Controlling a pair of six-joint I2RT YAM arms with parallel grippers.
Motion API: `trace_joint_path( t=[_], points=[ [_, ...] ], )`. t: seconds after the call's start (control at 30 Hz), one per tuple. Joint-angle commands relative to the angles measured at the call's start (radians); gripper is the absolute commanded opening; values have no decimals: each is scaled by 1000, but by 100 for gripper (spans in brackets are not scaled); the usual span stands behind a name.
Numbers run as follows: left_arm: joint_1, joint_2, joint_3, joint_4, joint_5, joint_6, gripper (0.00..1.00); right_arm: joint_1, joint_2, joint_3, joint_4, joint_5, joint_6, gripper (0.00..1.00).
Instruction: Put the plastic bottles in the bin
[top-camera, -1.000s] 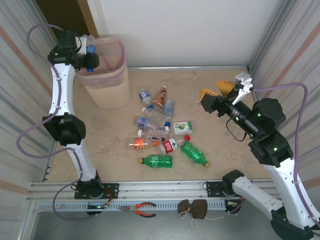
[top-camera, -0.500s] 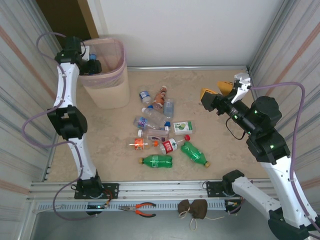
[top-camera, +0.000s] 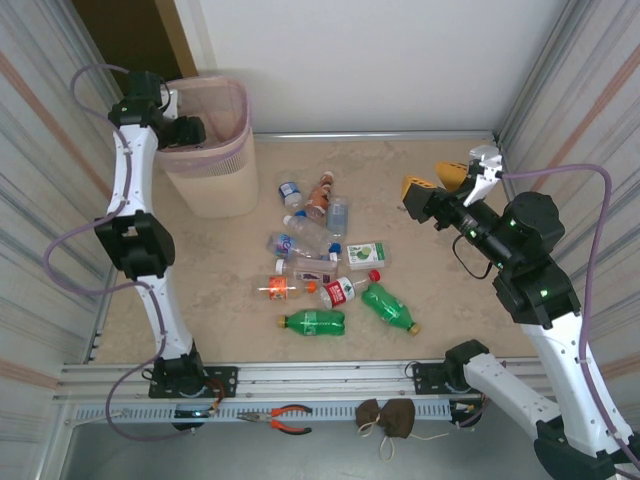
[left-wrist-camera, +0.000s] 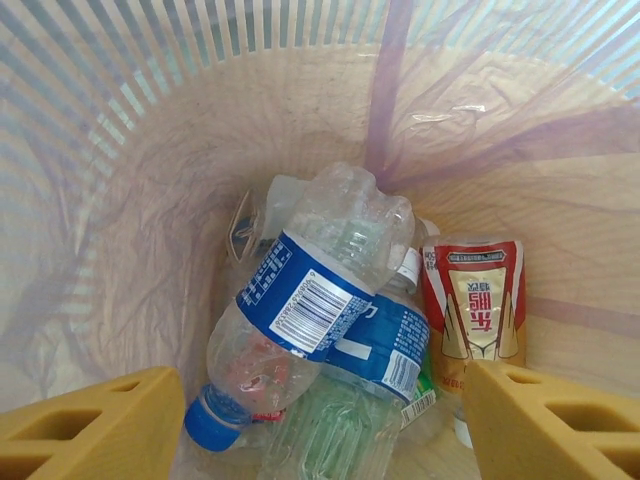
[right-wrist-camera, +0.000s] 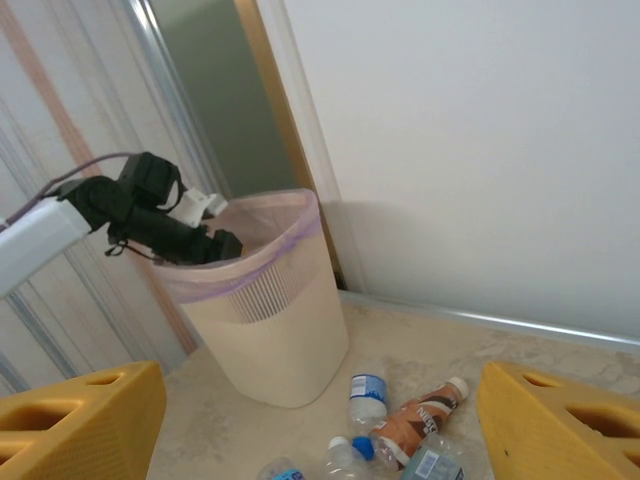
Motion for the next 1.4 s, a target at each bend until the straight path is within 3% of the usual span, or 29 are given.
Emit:
trace_joint_path(
  t=[0.0,0.4,0.67,0.8,1.03,1.17,1.37],
  points=[
    [8,-83,28,-3,41,-16,73,-9,-8,2,-1,-17,-9,80],
    [-44,-239,-7,-30,153,36,71,-17,5,-10,-35,-26,-8,80],
    [-164,-390,-148,-64,190,127,69,-26,2,-36,-57,-20,-18,80],
    [-257,-468,-242,-95,209,258,69,-31,-6,-41,-69,-24,-21,80],
    [-452,-603,-461,-124,260,598,70,-41,-8,-45,-84,-40,-30,80],
    [-475,-646,-602,-149,338,715,67,-44,-18,-51,-90,-38,-32,80],
    [-506,-821,-961,36,447,891,70,-48,-22,-58,-91,-41,-32,80]
  ],
)
